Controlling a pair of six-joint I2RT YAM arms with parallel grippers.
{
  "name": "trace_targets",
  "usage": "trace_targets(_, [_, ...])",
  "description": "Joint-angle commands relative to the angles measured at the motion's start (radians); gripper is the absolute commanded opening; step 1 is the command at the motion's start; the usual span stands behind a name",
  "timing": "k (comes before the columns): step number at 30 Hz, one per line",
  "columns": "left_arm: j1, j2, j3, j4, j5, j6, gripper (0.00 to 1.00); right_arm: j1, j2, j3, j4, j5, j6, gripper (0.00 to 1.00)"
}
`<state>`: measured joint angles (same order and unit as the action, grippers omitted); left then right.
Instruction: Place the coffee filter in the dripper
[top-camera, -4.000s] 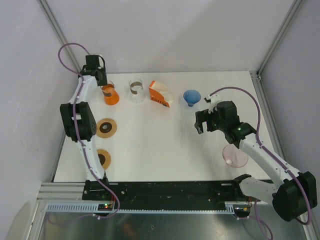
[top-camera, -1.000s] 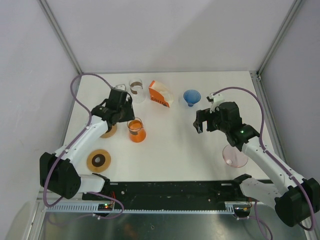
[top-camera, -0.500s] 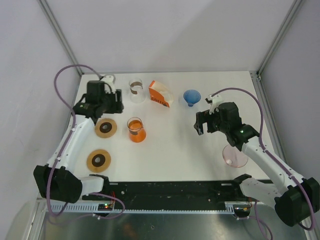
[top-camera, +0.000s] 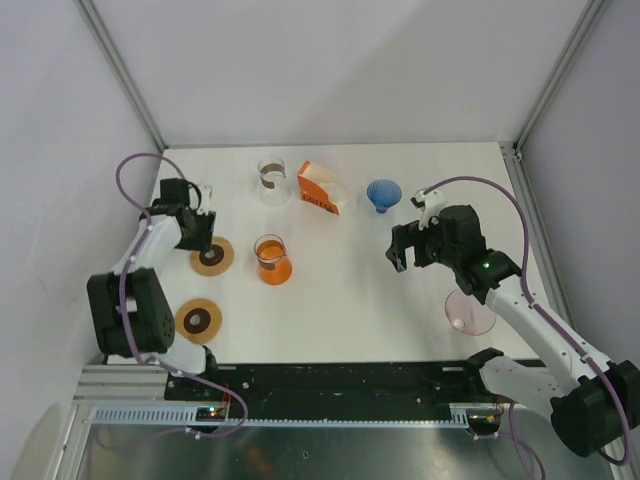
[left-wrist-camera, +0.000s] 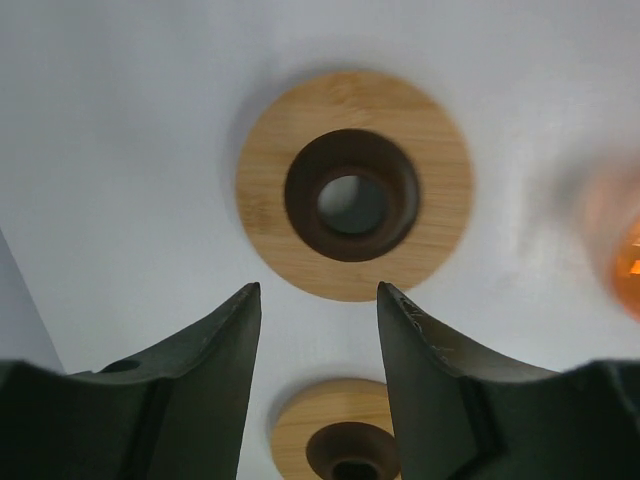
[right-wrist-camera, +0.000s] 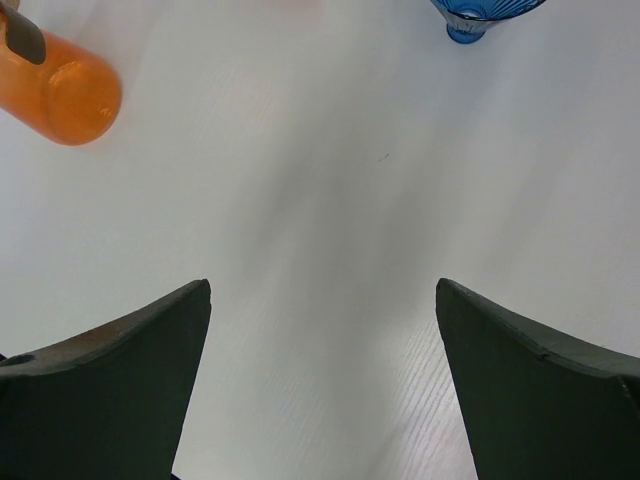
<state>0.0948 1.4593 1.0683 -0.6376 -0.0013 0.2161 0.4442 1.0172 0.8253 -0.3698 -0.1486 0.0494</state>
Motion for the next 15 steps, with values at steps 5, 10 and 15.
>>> trace_targets(5, [0.088, 0.155, 0.035, 0.047, -0.035, 0.169, 0.54, 0.008, -0.015, 0.04, 0.001, -0.021, 0.0, 0.99])
trace_targets(10, [0.098, 0.217, 0.065, 0.087, -0.032, 0.174, 0.49, 0.008, -0.006, 0.04, 0.001, -0.022, 0.0, 0.99])
trace_targets(15, [0.098, 0.246, 0.09, 0.091, 0.031, 0.142, 0.45, 0.008, -0.003, 0.04, -0.001, -0.016, -0.001, 0.99])
